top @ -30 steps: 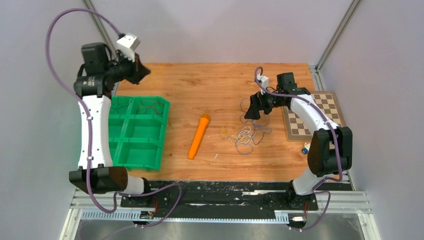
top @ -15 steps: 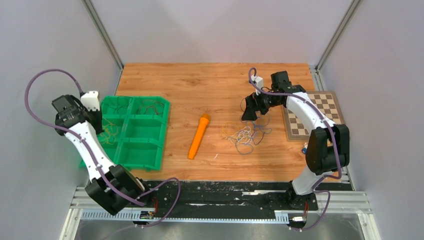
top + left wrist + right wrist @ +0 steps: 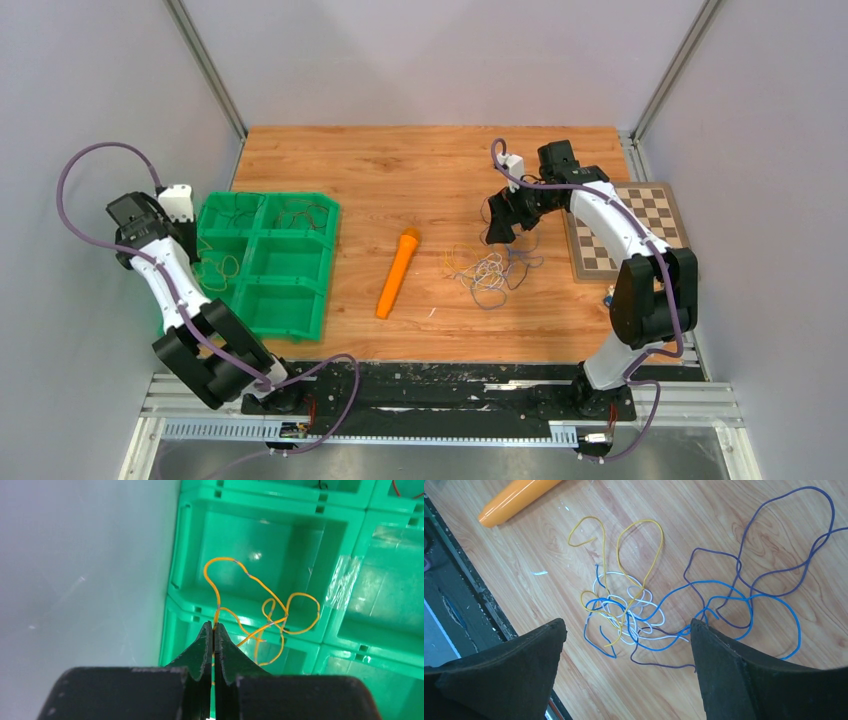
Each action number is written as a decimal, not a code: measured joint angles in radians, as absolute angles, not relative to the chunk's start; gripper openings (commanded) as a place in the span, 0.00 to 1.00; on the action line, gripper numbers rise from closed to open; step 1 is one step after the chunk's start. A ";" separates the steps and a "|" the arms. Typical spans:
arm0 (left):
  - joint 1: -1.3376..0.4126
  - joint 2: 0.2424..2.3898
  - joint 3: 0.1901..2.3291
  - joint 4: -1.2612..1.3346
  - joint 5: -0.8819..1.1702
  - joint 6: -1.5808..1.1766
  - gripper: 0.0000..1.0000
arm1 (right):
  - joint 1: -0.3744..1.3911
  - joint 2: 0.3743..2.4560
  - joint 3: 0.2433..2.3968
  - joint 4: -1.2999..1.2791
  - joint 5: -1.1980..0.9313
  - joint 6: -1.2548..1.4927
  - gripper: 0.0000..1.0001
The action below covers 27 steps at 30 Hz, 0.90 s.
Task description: Untangle the cables
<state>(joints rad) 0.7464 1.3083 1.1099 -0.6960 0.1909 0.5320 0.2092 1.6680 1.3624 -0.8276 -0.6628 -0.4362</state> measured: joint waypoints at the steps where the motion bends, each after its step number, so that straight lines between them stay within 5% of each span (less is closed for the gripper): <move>1: 0.746 1.319 1.126 -0.696 0.195 0.530 0.00 | 0.209 1.668 1.362 -0.828 -0.656 -0.439 0.93; 15: 0.747 1.395 1.185 -0.620 0.250 0.527 0.00 | 0.210 1.667 1.361 -0.838 -0.615 -0.462 0.93; 20: 0.746 1.403 1.183 -0.611 0.265 0.523 0.56 | 0.210 1.667 1.361 -0.841 -0.613 -0.466 0.94; 27: 0.735 1.396 1.188 -0.666 0.343 0.522 0.93 | 0.210 1.667 1.360 -0.846 -0.614 -0.482 0.92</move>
<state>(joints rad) 0.7345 1.3960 1.1877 -0.6659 0.3431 0.5220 0.2096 1.6672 1.3602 -0.8455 -0.6140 -0.4820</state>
